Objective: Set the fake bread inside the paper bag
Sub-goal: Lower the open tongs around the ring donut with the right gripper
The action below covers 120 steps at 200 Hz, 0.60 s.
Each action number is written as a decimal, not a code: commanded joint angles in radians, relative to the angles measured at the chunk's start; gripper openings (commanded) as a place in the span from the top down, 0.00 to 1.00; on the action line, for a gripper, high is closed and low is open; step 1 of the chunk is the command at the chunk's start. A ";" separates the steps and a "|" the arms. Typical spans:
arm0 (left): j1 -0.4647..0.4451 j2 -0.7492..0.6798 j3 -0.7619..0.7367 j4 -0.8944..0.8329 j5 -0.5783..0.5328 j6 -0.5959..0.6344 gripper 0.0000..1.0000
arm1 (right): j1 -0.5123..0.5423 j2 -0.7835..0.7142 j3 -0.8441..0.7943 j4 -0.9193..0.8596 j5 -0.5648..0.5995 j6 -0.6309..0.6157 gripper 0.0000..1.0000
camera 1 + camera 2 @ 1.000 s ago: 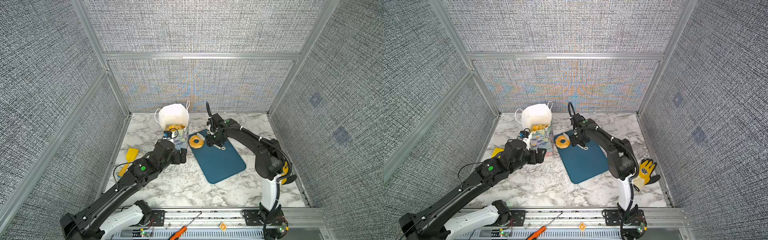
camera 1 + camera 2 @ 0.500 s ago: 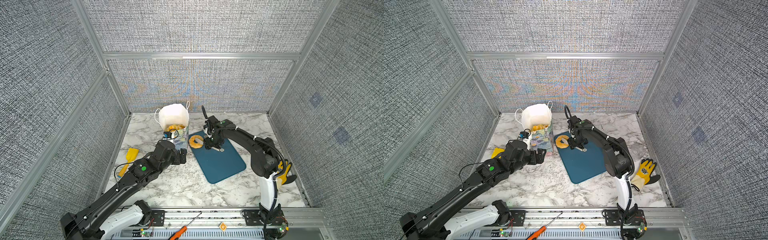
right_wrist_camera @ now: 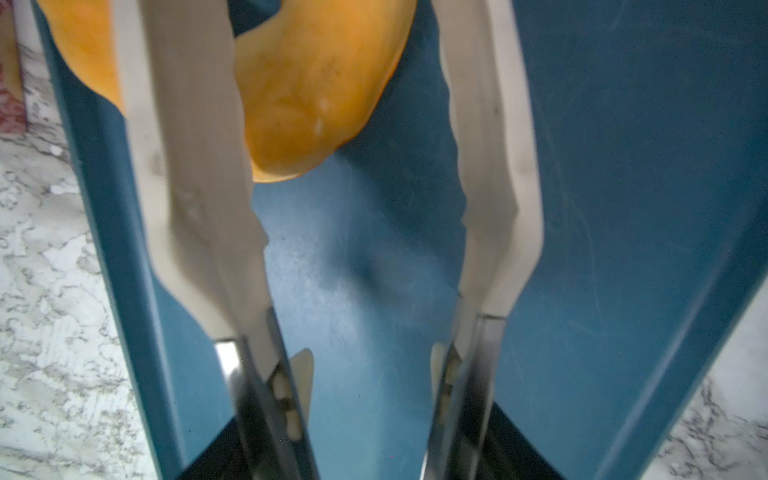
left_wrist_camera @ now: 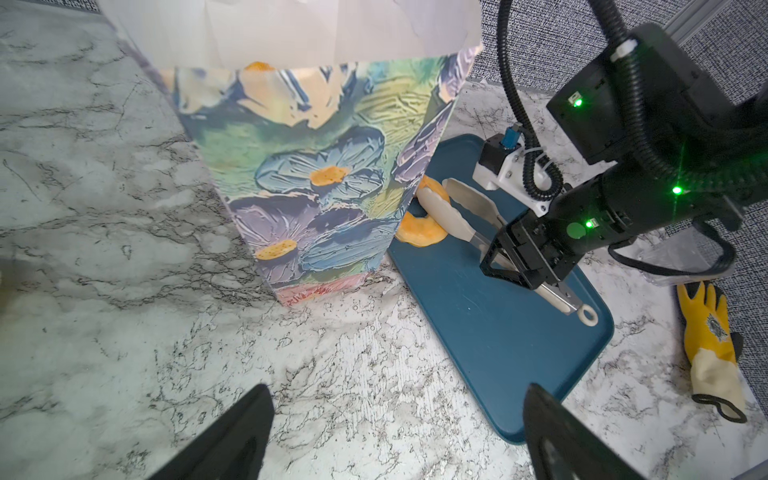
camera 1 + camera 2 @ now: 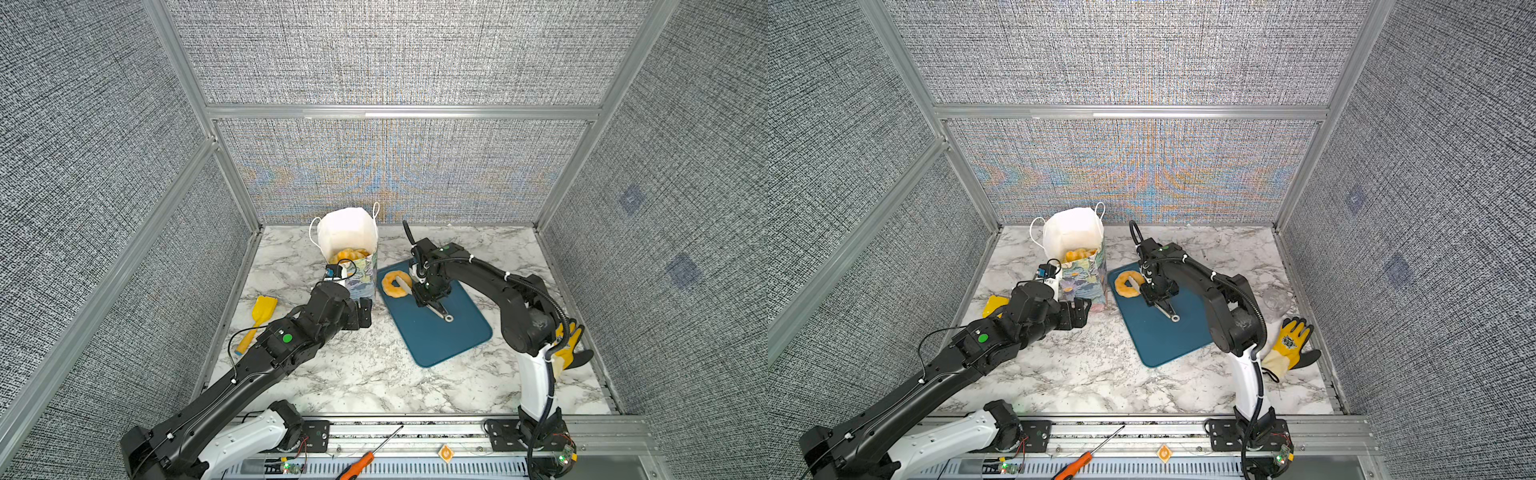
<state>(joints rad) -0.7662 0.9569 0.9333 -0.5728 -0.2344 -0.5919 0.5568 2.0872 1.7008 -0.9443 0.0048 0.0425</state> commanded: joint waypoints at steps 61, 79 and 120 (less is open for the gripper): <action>-0.001 -0.001 0.008 -0.002 -0.009 0.001 0.05 | -0.009 -0.125 -0.154 -0.007 0.038 -0.045 0.40; -0.003 -0.003 0.009 -0.008 -0.009 0.001 0.04 | -0.011 -0.154 -0.191 -0.005 0.042 -0.050 0.40; -0.004 -0.005 0.002 -0.001 -0.010 0.002 0.05 | -0.014 -0.223 -0.274 0.002 0.055 -0.054 0.40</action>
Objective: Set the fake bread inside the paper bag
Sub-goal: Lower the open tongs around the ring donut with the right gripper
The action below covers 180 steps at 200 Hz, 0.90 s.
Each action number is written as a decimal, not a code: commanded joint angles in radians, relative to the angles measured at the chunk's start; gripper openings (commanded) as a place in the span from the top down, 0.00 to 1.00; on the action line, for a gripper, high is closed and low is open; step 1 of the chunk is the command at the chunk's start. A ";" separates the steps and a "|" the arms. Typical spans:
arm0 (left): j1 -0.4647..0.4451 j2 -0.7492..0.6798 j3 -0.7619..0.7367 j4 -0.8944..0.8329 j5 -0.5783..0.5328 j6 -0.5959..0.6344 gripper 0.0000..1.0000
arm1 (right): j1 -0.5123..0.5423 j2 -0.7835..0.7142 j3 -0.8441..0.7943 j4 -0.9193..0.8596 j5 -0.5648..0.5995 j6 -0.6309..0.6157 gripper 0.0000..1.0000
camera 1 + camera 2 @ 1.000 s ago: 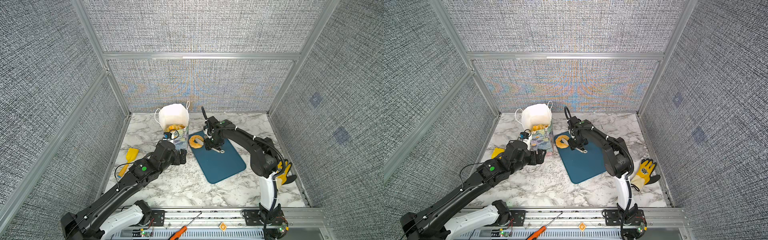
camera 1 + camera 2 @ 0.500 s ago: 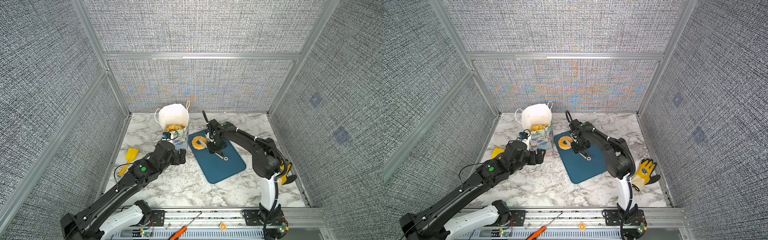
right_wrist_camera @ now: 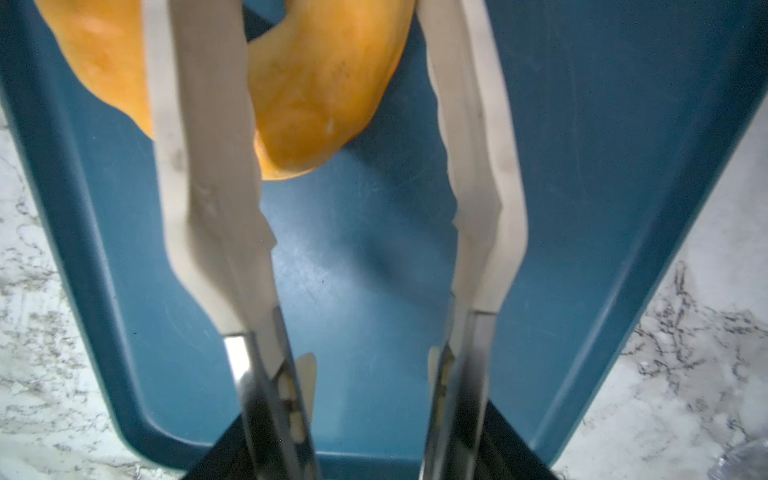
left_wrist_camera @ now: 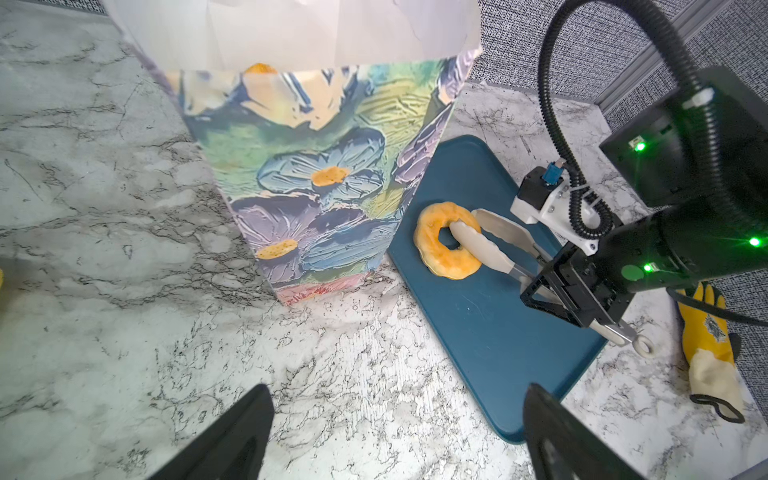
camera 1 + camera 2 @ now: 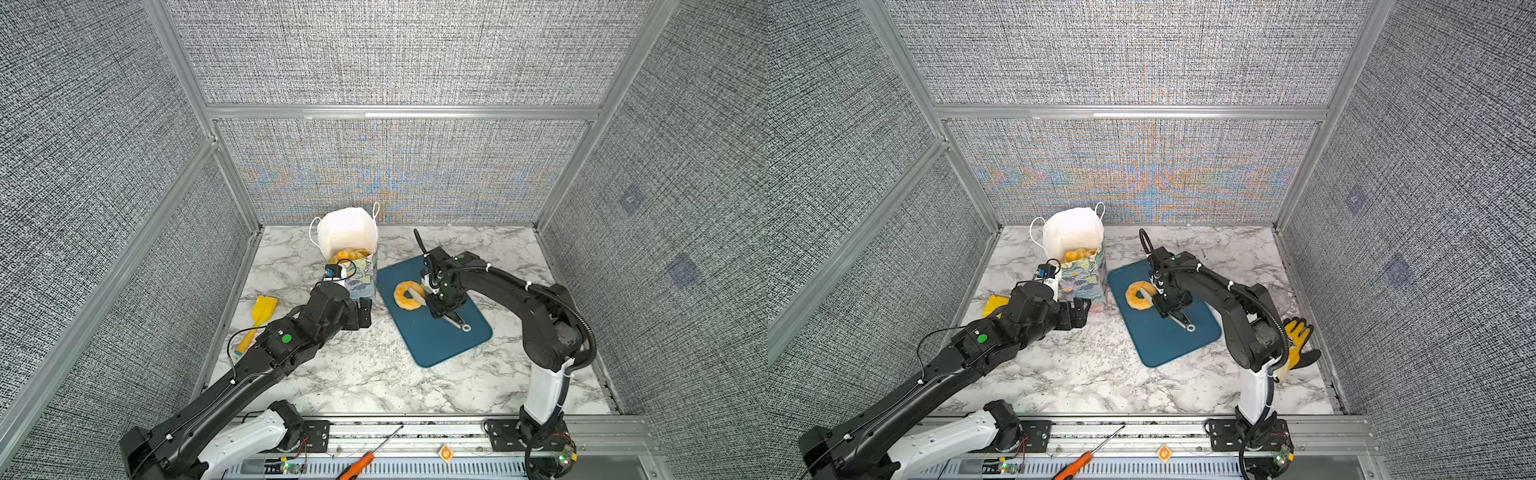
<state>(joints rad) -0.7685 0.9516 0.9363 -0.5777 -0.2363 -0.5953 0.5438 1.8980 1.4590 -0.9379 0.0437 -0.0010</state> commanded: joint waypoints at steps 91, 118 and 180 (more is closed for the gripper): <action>-0.005 0.010 -0.007 0.013 0.002 0.003 0.05 | -0.004 -0.109 -0.042 -0.035 0.031 -0.016 0.39; -0.008 0.000 -0.012 0.010 -0.002 -0.001 0.05 | -0.004 -0.098 -0.006 -0.046 0.025 -0.019 0.37; -0.009 -0.006 -0.007 -0.002 -0.008 -0.001 0.05 | -0.004 -0.025 0.057 -0.106 0.029 -0.045 0.37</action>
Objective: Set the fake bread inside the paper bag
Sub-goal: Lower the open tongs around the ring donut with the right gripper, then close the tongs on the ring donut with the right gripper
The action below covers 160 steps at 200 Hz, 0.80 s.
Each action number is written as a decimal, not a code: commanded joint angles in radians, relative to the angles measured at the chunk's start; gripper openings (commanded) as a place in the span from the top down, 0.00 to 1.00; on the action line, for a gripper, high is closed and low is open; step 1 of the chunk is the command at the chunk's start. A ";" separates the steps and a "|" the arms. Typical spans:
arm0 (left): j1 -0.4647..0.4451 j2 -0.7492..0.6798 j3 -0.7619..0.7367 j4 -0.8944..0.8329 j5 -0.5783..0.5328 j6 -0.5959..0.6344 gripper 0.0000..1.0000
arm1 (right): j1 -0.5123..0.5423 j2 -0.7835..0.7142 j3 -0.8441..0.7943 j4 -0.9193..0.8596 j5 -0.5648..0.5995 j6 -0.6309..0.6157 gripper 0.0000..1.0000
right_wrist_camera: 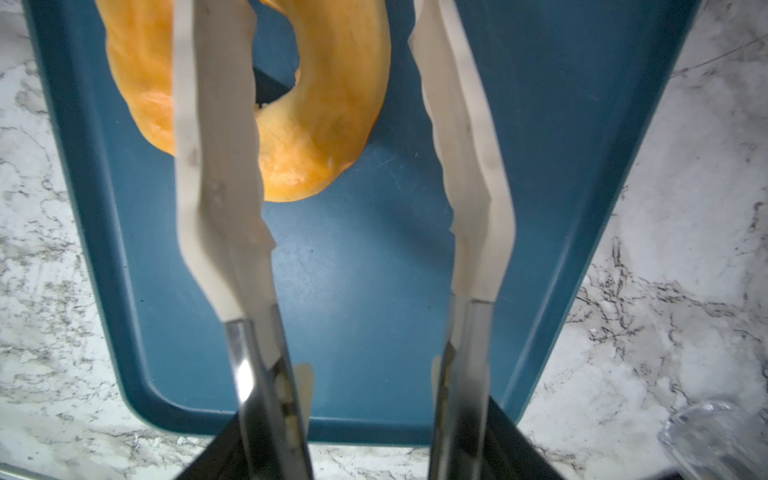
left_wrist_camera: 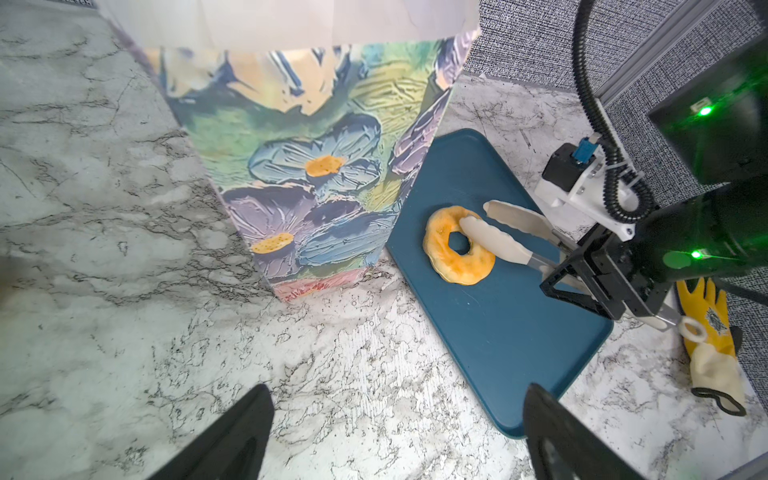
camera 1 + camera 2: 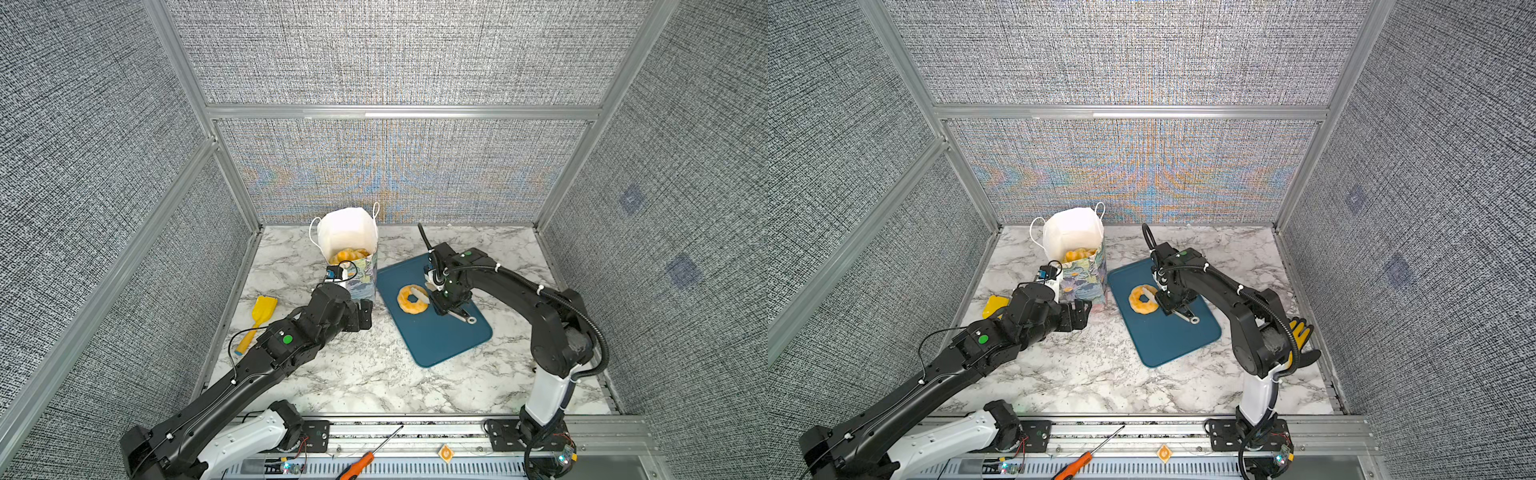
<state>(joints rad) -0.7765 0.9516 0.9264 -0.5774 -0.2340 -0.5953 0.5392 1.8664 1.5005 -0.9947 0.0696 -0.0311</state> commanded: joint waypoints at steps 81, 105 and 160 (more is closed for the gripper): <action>-0.001 -0.007 0.003 -0.004 -0.011 0.002 0.05 | 0.001 0.067 0.085 -0.104 0.017 -0.038 0.37; -0.003 -0.010 0.013 -0.016 -0.015 0.000 0.05 | 0.000 0.085 0.102 -0.123 0.033 -0.050 0.38; -0.006 -0.028 -0.003 -0.021 -0.021 -0.018 0.05 | -0.001 0.120 0.145 -0.162 0.038 -0.071 0.38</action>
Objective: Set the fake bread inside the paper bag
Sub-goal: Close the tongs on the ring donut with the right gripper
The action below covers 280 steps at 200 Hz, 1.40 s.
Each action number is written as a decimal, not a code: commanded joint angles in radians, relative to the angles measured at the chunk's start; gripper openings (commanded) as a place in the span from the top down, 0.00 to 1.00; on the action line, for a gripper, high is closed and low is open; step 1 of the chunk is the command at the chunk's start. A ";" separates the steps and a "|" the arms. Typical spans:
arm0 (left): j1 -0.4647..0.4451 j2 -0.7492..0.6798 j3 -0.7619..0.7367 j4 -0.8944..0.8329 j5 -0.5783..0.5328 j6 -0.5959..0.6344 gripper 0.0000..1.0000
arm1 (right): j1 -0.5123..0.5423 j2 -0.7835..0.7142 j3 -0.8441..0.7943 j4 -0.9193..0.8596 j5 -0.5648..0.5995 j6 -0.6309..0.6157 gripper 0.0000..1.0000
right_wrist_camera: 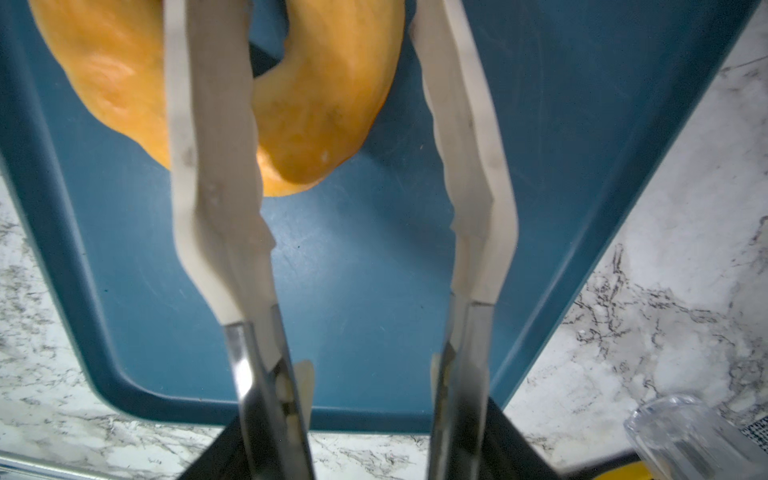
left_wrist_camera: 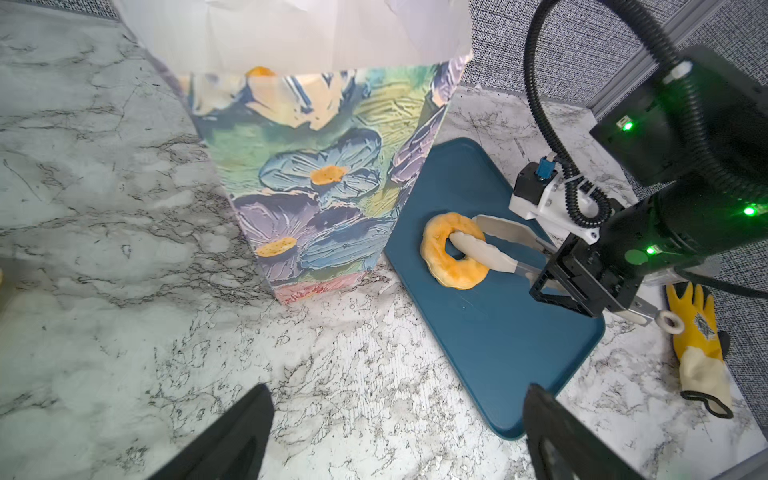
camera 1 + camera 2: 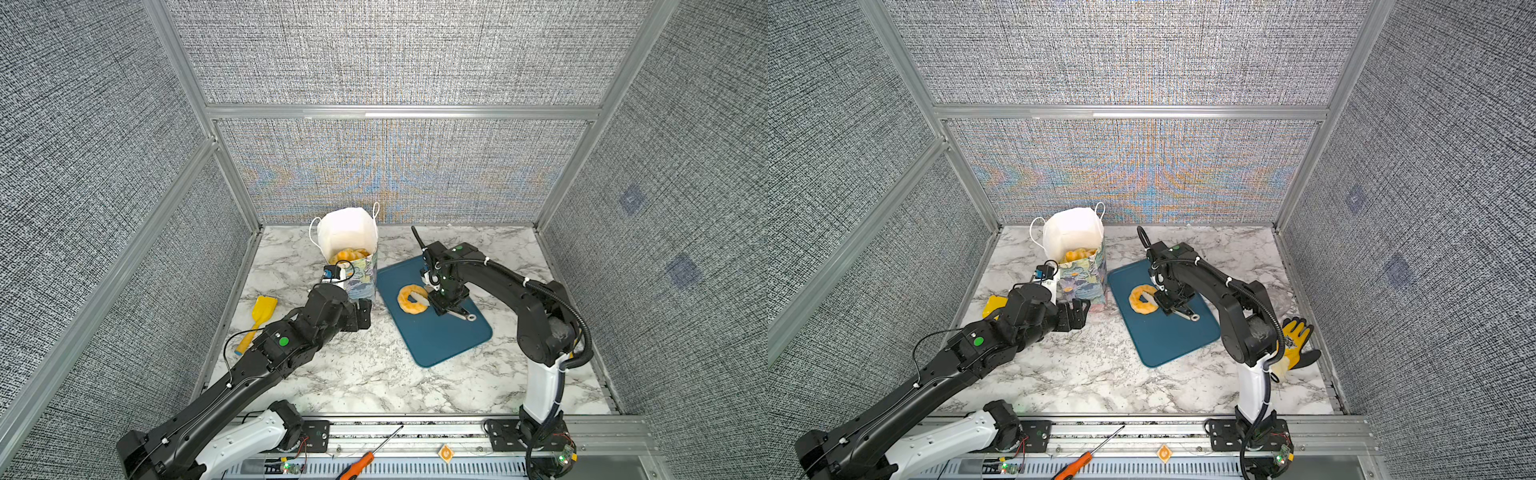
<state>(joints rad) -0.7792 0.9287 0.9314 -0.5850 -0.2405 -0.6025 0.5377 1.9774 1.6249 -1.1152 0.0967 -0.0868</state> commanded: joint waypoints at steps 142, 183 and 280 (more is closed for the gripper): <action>-0.009 -0.047 -0.032 -0.034 -0.043 -0.033 0.05 | 0.001 0.078 0.100 -0.095 0.017 -0.039 0.40; -0.009 -0.035 -0.039 -0.024 -0.035 -0.022 0.04 | 0.001 0.093 0.124 -0.110 0.013 -0.038 0.46; -0.009 -0.048 -0.035 -0.036 -0.052 -0.022 0.04 | 0.001 0.096 0.130 -0.129 0.005 -0.060 0.60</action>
<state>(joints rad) -0.7895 0.8837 0.8936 -0.6159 -0.2798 -0.6353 0.5377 2.0781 1.7523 -1.2190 0.1066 -0.1329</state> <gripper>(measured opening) 0.957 0.413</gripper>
